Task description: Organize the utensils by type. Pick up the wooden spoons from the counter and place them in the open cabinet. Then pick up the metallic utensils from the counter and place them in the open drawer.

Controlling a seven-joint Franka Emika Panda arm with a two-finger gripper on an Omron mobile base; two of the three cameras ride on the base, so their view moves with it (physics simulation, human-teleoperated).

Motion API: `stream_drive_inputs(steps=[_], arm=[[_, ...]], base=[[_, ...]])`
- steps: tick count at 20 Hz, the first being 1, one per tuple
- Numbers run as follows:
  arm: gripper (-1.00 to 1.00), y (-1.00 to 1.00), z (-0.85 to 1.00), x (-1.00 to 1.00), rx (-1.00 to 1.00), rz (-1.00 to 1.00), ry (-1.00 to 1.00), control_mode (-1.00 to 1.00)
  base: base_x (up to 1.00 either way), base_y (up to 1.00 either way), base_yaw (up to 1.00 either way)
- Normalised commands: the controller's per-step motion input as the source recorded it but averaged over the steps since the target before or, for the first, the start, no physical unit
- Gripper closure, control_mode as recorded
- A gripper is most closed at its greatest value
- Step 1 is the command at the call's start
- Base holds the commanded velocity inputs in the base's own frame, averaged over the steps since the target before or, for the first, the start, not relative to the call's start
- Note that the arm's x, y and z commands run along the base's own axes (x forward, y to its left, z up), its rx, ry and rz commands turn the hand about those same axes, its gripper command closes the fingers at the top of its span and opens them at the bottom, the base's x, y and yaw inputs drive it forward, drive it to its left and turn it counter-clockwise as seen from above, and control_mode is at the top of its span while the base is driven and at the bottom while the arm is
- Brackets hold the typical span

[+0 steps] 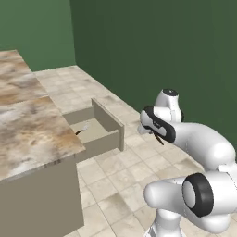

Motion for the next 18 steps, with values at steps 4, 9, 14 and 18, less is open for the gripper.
stream_drive_inputs(steps=[4,9,14,18], arm=[[1.00,0.00,0.00,0.00,0.00,0.00,0.00,1.00],[1.00,0.00,0.00,0.00,0.00,0.00,0.00,1.00],[1.00,0.00,0.00,0.00,0.00,0.00,0.00,1.00],[1.00,0.00,0.00,0.00,0.00,0.00,0.00,1.00]], base=[[0.25,-0.52,0.26],[0.36,-0.55,0.23],[0.76,-0.35,0.26],[0.69,-0.08,0.26]])
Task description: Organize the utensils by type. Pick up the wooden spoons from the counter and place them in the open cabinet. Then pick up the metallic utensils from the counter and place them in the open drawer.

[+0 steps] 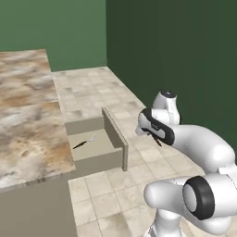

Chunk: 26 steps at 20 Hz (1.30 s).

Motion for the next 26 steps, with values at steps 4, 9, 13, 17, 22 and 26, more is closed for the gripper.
stream_drive_inputs(steps=[4,9,13,17,22,26], arm=[[1.00,0.00,0.00,0.00,0.00,0.00,0.00,1.00],[1.00,0.00,0.00,0.00,0.00,0.00,0.00,1.00],[1.00,0.00,0.00,0.00,0.00,0.00,0.00,1.00],[1.00,0.00,0.00,0.00,0.00,0.00,0.00,1.00],[1.00,0.00,0.00,0.00,0.00,0.00,0.00,1.00],[1.00,0.00,0.00,0.00,0.00,0.00,0.00,1.00]], base=[[0.50,0.00,0.16],[0.47,0.00,0.04],[0.42,0.00,0.01],[0.42,0.01,0.00],[0.22,0.15,0.00],[0.02,0.20,0.00]])
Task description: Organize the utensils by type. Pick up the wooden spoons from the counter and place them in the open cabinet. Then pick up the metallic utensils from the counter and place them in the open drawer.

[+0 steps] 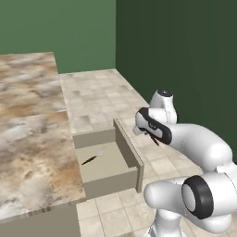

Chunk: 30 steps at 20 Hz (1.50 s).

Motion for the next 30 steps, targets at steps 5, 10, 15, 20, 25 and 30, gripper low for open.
stream_drive_inputs(steps=[5,10,15,20,25,30], arm=[[1.00,0.00,0.00,0.00,0.00,0.00,0.00,1.00],[1.00,0.00,0.00,0.00,0.00,0.00,0.00,1.00],[1.00,0.00,0.00,0.00,0.00,0.00,0.00,1.00],[1.00,0.00,0.00,0.00,0.00,0.00,0.00,1.00],[1.00,0.00,0.00,0.00,0.00,0.00,0.00,1.00],[1.00,0.00,0.00,0.00,0.00,0.00,0.00,1.00]], base=[[0.25,0.21,0.00],[0.06,0.25,0.00],[0.06,0.33,0.00],[0.00,0.36,0.00],[0.06,0.39,0.00],[0.28,0.18,0.00]])
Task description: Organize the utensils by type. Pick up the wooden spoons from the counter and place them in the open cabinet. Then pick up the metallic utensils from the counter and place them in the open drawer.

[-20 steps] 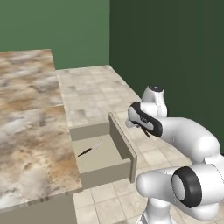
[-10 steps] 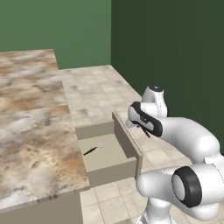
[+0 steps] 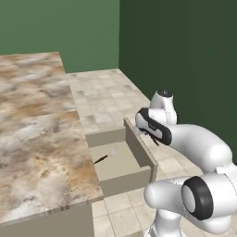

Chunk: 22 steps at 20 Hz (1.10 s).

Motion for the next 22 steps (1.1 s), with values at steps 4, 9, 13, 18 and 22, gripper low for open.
stream_drive_inputs(steps=[4,9,13,18,22], arm=[[1.00,0.00,0.00,0.00,0.00,0.00,0.00,1.00],[1.00,0.00,0.00,0.00,0.00,0.00,0.00,1.00],[1.00,0.00,0.00,0.00,0.00,0.00,0.00,1.00],[1.00,0.00,0.00,0.00,0.00,0.00,0.00,1.00],[1.00,0.00,0.00,0.00,0.00,0.00,0.00,1.00]], base=[[0.54,0.01,0.00],[0.40,0.00,0.01],[0.10,0.01,0.00],[0.00,0.00,0.00],[0.00,0.00,0.00]])
